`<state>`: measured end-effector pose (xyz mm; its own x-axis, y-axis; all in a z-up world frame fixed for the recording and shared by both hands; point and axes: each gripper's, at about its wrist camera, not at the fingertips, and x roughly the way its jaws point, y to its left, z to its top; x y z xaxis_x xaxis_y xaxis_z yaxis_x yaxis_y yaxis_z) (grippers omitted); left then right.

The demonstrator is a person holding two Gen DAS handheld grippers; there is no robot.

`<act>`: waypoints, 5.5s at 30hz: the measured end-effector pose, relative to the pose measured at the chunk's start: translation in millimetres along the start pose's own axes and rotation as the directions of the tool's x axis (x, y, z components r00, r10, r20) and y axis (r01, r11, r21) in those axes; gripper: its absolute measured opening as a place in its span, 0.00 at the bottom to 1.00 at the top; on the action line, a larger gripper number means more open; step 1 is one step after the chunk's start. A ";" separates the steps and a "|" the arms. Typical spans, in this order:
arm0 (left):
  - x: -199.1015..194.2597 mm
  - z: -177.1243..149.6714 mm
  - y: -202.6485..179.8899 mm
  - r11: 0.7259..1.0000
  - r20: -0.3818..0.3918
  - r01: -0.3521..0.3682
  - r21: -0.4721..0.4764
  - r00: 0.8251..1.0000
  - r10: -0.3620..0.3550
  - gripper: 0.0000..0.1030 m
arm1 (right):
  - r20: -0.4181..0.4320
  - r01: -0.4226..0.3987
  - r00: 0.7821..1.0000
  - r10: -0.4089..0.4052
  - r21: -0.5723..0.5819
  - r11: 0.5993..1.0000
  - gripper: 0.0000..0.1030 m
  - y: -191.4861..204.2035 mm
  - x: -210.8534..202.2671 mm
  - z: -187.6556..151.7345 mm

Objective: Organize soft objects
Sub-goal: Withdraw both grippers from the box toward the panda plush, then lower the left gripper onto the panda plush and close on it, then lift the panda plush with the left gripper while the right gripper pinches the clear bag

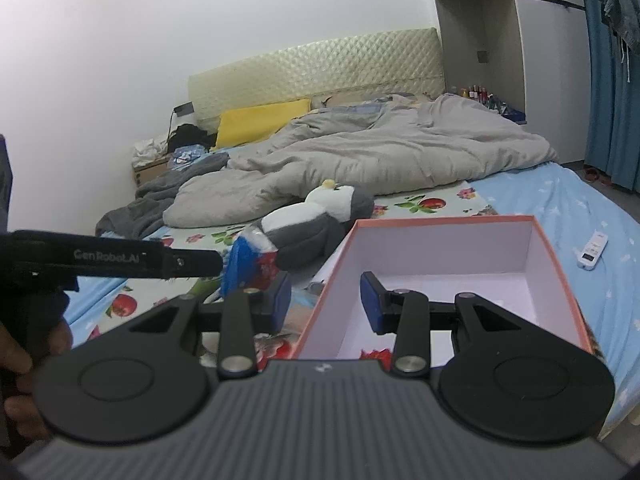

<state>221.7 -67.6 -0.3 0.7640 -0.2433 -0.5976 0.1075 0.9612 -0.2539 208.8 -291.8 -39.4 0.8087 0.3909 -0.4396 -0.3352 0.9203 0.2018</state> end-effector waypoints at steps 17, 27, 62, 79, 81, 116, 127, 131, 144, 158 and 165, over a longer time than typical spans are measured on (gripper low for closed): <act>-24.3 -44.7 41.5 0.997 -0.041 -0.070 -0.012 0.997 0.070 0.59 | -0.128 0.011 0.992 -0.012 -0.008 1.000 0.40 32.0 4.9 -45.1; -32.0 -80.1 64.8 0.994 -0.096 -0.092 -0.058 0.992 0.086 0.59 | -0.191 -0.014 0.982 0.003 -0.055 0.998 0.40 54.7 6.0 -68.3; 17.7 -86.5 141.4 0.974 -0.205 -0.191 -0.121 0.965 0.164 0.73 | -0.265 -0.061 0.964 0.038 -0.080 0.995 0.40 92.3 88.1 -72.5; 63.0 -72.0 188.9 0.958 -0.245 -0.245 -0.147 0.948 0.204 0.73 | -0.300 -0.037 0.954 0.004 -0.104 0.994 0.40 101.3 138.8 -74.4; 68.3 -70.4 192.3 0.958 -0.252 -0.246 -0.150 0.946 0.203 0.73 | -0.305 -0.030 0.952 -0.005 -0.110 0.993 0.40 102.3 145.7 -75.0; 140.8 -59.3 255.5 0.906 -0.249 -0.171 -0.387 0.966 0.076 0.83 | -0.257 0.226 0.918 -0.302 -0.286 0.931 0.40 118.7 258.6 -96.9; 156.7 -69.3 272.3 0.875 -0.246 -0.160 -0.457 0.968 0.048 0.82 | -0.203 0.244 0.915 -0.349 -0.411 0.879 0.37 131.1 281.4 -99.0; 157.3 -72.3 275.6 0.863 -0.239 -0.155 -0.480 0.970 0.041 0.67 | -0.201 0.235 0.918 -0.341 -0.417 0.878 0.15 133.8 282.4 -96.3; 123.1 -80.9 258.0 0.879 -0.216 -0.179 -0.442 0.972 0.089 0.57 | -0.159 0.211 0.935 -0.318 -0.472 0.856 0.07 143.9 234.4 -93.3; 39.9 -119.4 228.9 0.895 -0.199 -0.209 -0.395 0.970 0.139 0.57 | -0.193 0.065 0.963 -0.186 -0.504 0.862 0.07 169.2 146.7 -118.7; 5.7 -145.7 224.5 0.902 -0.233 -0.244 -0.356 0.958 0.167 0.58 | -0.287 -0.070 0.955 -0.070 -0.451 0.890 0.08 173.2 122.4 -139.7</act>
<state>157.4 127.9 -171.5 0.6013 -0.1025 -0.7924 -0.3158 0.8805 -0.3535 182.2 -82.4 -180.5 0.6575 0.3138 -0.6850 -0.5730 0.7986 -0.1842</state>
